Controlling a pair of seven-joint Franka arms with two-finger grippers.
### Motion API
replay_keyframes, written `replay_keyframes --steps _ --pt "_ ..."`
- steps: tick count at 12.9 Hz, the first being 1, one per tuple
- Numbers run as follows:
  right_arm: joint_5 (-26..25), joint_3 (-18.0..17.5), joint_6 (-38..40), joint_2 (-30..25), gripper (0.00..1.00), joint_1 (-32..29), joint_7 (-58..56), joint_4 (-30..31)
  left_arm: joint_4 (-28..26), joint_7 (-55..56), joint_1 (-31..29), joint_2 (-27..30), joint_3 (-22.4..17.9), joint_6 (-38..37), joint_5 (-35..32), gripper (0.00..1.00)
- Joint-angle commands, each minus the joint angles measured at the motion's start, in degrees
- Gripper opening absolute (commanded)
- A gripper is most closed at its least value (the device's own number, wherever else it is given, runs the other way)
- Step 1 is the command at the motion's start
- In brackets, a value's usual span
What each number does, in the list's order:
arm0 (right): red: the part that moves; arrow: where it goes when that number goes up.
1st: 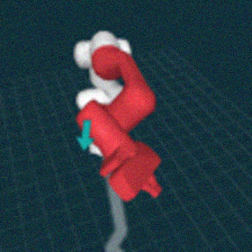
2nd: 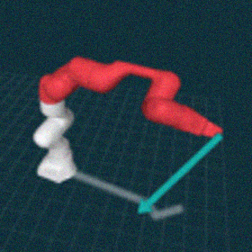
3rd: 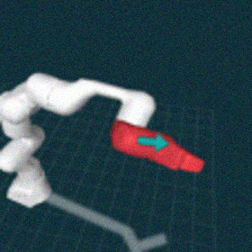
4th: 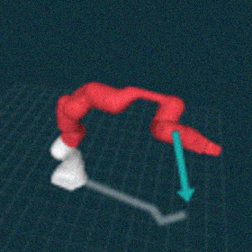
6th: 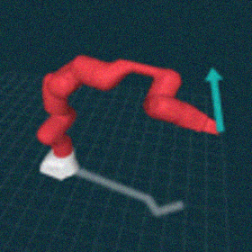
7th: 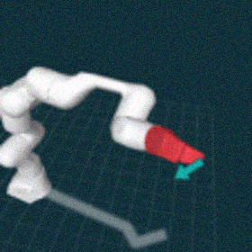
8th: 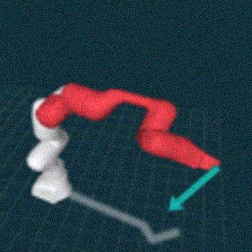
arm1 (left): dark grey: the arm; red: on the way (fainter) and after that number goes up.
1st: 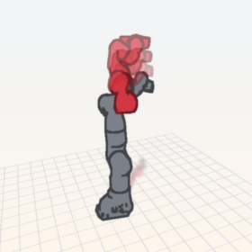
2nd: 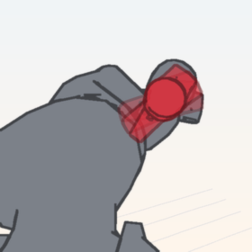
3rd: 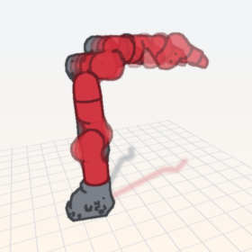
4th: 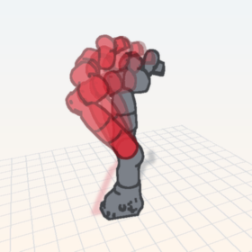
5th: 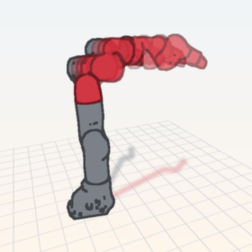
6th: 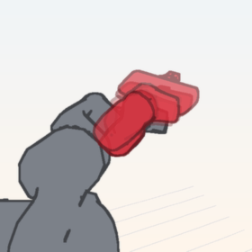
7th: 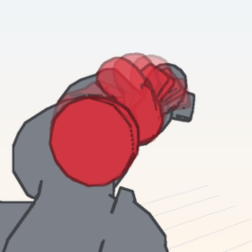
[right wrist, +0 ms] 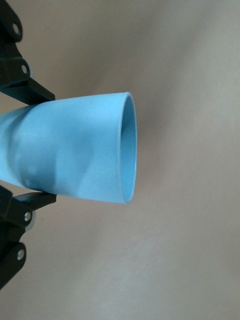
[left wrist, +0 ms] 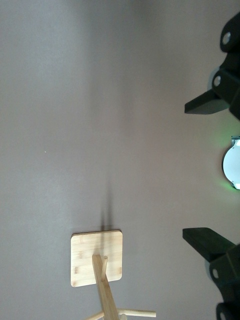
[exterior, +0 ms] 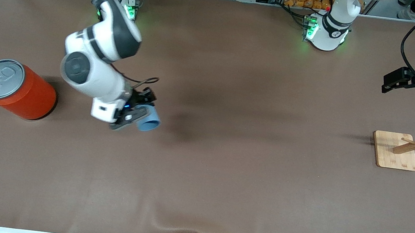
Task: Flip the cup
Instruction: 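Lift the blue cup with the right gripper toward the table middle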
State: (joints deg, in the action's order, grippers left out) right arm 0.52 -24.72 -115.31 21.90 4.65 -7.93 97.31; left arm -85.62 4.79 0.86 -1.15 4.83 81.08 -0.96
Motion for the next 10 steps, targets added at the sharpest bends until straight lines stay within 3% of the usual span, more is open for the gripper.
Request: replay_keyframes --steps 1,5,7,10 --pt "-10.4 -6.6 0.8 6.1 0.0 -0.6 -4.2 -6.4 0.1 -0.2 -0.2 -0.3 0.3 0.7 0.1 1.0" --pt "-14.1 -8.5 -5.7 8.6 0.0 2.5 -13.4 -7.2 0.0 -0.1 0.0 -1.1 0.3 1.1 0.3 1.0" --pt "-23.8 -8.9 -8.5 11.5 0.0 4.6 -19.7 -7.8 0.0 0.1 0.5 -2.6 0.6 1.5 0.2 1.0" --pt "-33.4 -12.2 -9.7 17.5 0.0 5.6 -21.5 -10.1 0.0 0.6 0.7 -4.4 0.9 2.2 0.7 1.0"
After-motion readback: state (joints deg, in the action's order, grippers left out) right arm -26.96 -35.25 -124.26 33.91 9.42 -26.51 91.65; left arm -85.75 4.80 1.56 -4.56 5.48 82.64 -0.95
